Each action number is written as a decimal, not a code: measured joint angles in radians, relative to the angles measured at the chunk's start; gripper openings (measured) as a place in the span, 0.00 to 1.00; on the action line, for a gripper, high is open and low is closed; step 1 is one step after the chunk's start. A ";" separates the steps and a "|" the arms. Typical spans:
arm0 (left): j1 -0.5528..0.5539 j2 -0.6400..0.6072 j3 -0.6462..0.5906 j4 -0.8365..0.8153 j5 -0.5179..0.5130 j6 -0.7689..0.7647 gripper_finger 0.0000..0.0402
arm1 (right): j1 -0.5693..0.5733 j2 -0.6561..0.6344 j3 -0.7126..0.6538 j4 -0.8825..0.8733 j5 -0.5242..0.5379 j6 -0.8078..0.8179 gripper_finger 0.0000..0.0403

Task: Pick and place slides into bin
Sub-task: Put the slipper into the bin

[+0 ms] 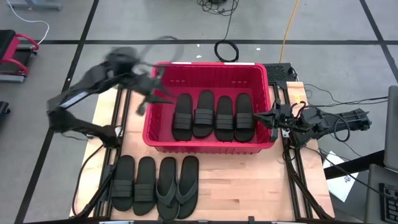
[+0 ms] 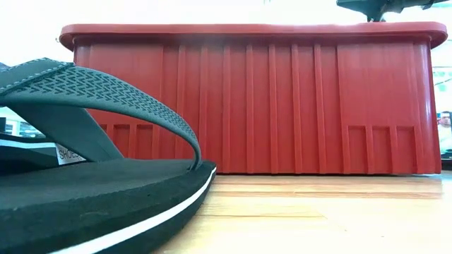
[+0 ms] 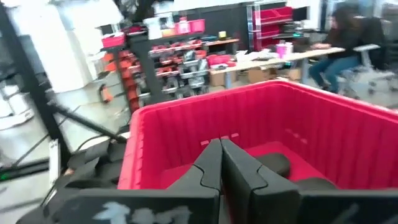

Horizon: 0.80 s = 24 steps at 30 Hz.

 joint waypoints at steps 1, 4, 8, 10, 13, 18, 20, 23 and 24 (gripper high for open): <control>-0.039 -0.031 -0.004 0.065 0.000 -0.055 0.07 | 0.000 0.000 0.000 0.000 -0.022 -0.016 0.00; -0.160 -0.096 -0.030 0.171 -0.016 -0.246 0.02 | 0.000 0.002 0.000 0.000 -0.052 -0.041 0.00; -0.372 -0.140 -0.150 0.167 -0.203 -0.404 0.00 | 0.000 0.004 0.000 0.000 -0.055 -0.057 0.00; -0.458 -0.141 -0.235 0.160 -0.317 -0.482 0.00 | 0.000 0.004 0.000 0.000 -0.078 -0.064 0.00; -0.560 -0.120 -0.359 0.149 -0.535 -0.567 0.00 | 0.000 0.004 0.000 -0.003 -0.130 -0.071 0.00; -0.705 -0.095 -0.484 0.183 -1.026 -0.550 0.00 | 0.000 0.007 0.000 -0.004 -0.179 -0.071 0.00; -0.741 -0.100 -0.518 0.278 -1.176 -0.514 0.00 | 0.000 0.008 0.000 -0.003 -0.200 -0.072 0.00; -0.782 -0.172 -0.585 0.479 -1.245 -0.417 0.00 | 0.000 0.021 0.000 0.009 -0.210 -0.042 0.00; -0.795 -0.204 -0.620 0.564 -1.243 -0.382 0.00 | 0.000 0.028 0.000 0.012 -0.214 -0.024 0.00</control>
